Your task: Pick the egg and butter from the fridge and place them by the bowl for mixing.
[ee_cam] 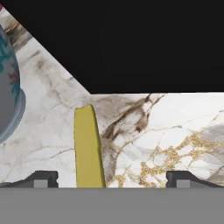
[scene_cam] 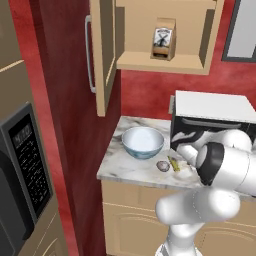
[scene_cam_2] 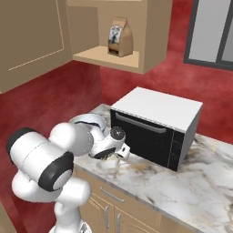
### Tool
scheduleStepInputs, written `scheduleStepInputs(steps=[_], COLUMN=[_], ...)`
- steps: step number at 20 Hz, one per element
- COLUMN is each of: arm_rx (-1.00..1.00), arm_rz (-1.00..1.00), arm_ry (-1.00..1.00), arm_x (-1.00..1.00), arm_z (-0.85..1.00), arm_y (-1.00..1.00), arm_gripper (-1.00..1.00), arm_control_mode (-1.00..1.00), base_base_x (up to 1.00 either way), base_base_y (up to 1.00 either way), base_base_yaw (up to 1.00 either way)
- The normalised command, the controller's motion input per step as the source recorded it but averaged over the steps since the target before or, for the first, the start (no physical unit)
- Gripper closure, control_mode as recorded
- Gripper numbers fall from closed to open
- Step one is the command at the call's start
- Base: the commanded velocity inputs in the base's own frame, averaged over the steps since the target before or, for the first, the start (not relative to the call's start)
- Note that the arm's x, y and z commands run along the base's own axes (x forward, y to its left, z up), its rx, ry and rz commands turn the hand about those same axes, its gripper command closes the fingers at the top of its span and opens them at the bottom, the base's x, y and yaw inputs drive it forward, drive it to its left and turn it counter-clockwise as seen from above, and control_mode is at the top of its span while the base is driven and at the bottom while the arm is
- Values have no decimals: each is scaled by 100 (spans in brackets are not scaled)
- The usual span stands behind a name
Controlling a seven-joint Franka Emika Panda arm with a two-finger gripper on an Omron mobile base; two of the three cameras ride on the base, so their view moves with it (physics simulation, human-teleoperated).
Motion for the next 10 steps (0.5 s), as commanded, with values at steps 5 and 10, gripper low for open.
scheduleStepInputs(steps=[5,10], arm_rx=[0,0], arm_rz=[-4,2], arm_ry=[0,0], arm_x=[-18,-33], arm_z=[36,39], arm_y=[0,0], arm_gripper=[-100,-100], arm_control_mode=[-100,-100], base_base_x=[0,0], base_base_y=[0,0], base_base_yaw=[0,0])
